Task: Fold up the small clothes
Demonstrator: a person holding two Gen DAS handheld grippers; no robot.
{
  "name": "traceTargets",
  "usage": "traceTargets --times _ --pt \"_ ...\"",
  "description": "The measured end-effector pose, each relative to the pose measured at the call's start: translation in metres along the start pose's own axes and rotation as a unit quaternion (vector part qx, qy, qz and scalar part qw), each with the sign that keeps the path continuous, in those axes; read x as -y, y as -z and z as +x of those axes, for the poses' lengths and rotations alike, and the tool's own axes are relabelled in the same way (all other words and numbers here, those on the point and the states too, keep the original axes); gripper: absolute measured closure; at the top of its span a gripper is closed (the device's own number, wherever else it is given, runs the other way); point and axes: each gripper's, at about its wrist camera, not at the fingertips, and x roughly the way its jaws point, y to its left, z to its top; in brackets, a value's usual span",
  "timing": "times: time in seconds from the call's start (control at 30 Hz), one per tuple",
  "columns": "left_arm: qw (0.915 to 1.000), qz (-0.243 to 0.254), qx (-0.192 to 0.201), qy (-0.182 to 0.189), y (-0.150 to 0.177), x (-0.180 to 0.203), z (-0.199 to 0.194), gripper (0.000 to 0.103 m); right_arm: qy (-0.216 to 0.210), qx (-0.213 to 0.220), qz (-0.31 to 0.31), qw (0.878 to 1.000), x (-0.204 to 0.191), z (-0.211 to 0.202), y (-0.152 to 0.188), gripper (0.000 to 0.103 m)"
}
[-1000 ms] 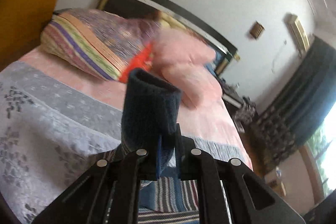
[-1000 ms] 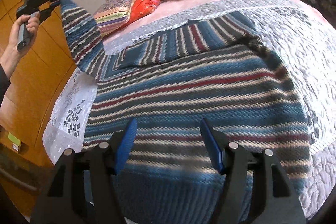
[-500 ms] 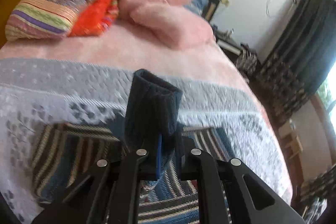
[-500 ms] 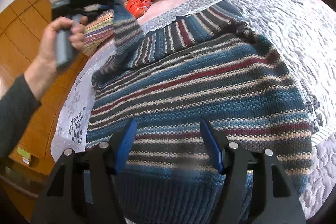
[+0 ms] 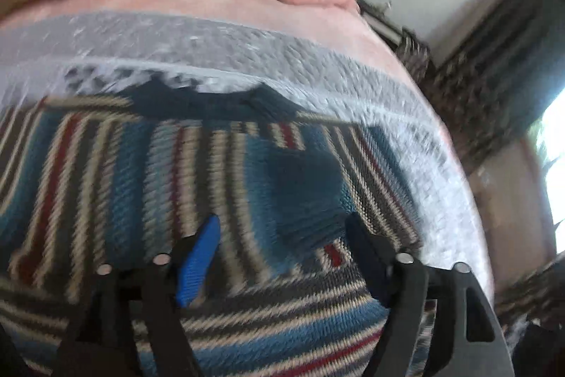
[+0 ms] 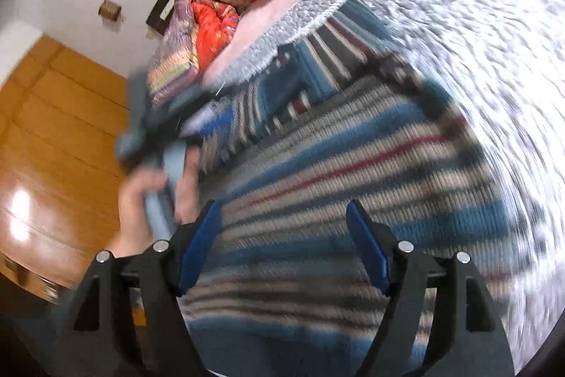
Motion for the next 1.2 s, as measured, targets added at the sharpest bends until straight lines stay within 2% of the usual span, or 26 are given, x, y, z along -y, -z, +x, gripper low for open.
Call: traceTargets --times 0.07,0.17,0.23,0.3,0.43,0.57,0.63,0.67,0.7,0.8,0.97,1.07,1.2 --pt "0.9992 -0.036 0.008 0.015 0.008 -0.027 -0.029 0.023 -0.034 -0.019 0.025 0.999 0.002 0.016 -0.037 0.031" --pt "0.9989 -0.043 0.01 0.016 0.024 -0.053 -0.06 0.022 -0.069 -0.055 0.066 0.994 0.01 0.054 -0.089 0.046" --pt "0.9988 -0.047 0.013 0.011 0.043 -0.071 -0.082 0.022 -0.066 -0.08 0.081 0.991 0.015 0.087 -0.119 0.048" --pt "0.9979 -0.063 0.014 0.011 0.06 -0.089 -0.101 0.021 -0.042 -0.109 0.094 0.989 0.019 0.119 -0.139 0.048" --pt "0.9936 -0.109 0.017 0.022 0.089 -0.125 -0.125 0.02 -0.001 -0.154 0.102 0.983 0.025 0.158 -0.149 0.048" --pt "0.989 -0.145 0.017 0.025 0.107 -0.154 -0.138 0.02 0.007 -0.156 0.1 0.983 0.017 0.164 -0.153 0.05" --pt "0.9853 -0.167 0.02 0.03 0.109 -0.166 -0.141 0.02 0.009 -0.159 0.093 0.983 0.011 0.166 -0.159 0.073" --pt "0.983 -0.179 0.022 0.035 0.109 -0.173 -0.144 0.02 0.02 -0.156 0.081 0.984 0.006 0.165 -0.163 0.081" --pt "0.9818 -0.184 0.023 0.038 0.107 -0.176 -0.146 0.02 0.031 -0.154 0.056 0.986 -0.005 0.163 -0.168 0.095" --pt "0.981 -0.186 0.035 0.042 0.096 -0.183 -0.156 0.02 0.044 -0.14 0.008 0.989 -0.03 0.153 -0.181 0.096" --pt "0.9798 -0.183 0.052 0.063 0.058 -0.193 -0.167 0.022 0.068 -0.108 -0.071 0.989 -0.066 0.121 -0.209 0.096" --pt "0.9771 -0.187 0.06 0.081 0.031 -0.195 -0.164 0.022 0.082 -0.1 -0.09 0.988 -0.069 0.11 -0.219 0.096" --pt "0.9754 -0.19 0.05 0.1 -0.001 -0.196 -0.142 0.022 0.094 -0.096 -0.101 0.986 -0.056 0.108 -0.219 0.096"
